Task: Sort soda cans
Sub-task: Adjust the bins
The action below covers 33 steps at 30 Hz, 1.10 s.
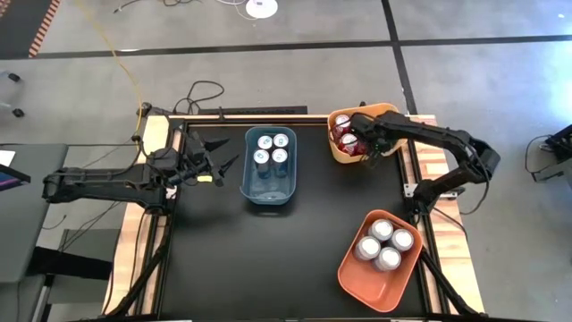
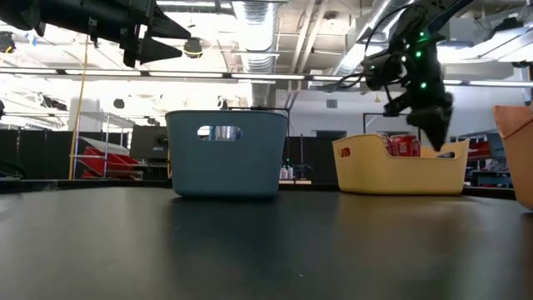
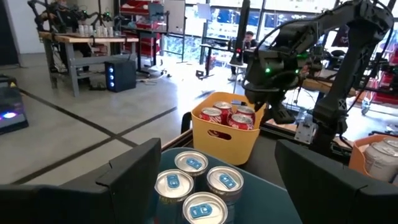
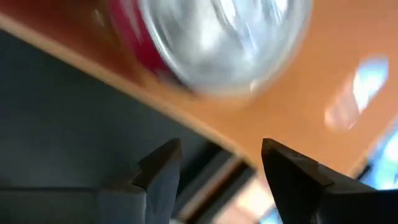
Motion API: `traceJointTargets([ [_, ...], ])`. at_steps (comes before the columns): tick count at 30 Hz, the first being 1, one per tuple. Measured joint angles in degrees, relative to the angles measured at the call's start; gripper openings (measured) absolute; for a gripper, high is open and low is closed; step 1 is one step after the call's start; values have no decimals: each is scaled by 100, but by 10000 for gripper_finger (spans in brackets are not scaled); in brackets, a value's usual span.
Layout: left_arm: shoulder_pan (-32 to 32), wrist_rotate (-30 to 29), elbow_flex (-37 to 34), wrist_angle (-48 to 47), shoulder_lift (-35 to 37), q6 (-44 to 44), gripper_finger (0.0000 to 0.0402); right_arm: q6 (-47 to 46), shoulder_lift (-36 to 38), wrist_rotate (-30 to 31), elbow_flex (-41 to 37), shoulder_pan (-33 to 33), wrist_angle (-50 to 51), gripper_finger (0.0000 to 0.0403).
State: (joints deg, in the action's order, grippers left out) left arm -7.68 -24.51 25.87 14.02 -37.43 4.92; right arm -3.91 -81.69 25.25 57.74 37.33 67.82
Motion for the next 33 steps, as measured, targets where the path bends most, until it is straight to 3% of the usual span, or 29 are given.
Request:
traceJointTargets([
  [6, 2, 4, 0, -66, 0, -43, 313, 723, -9, 350, -331, -108, -485, 201],
  [22, 0, 19, 0, -42, 0, -15, 313, 599, 4, 399, -1041, -172, -466, 133],
  [27, 0, 17, 0, -39, 0, -12, 313, 197, 0, 179, -1037, -551, -357, 106],
  [33, 0, 17, 0, 16, 0, 12, 313, -508, -7, -535, -838, -1107, -310, 102],
])
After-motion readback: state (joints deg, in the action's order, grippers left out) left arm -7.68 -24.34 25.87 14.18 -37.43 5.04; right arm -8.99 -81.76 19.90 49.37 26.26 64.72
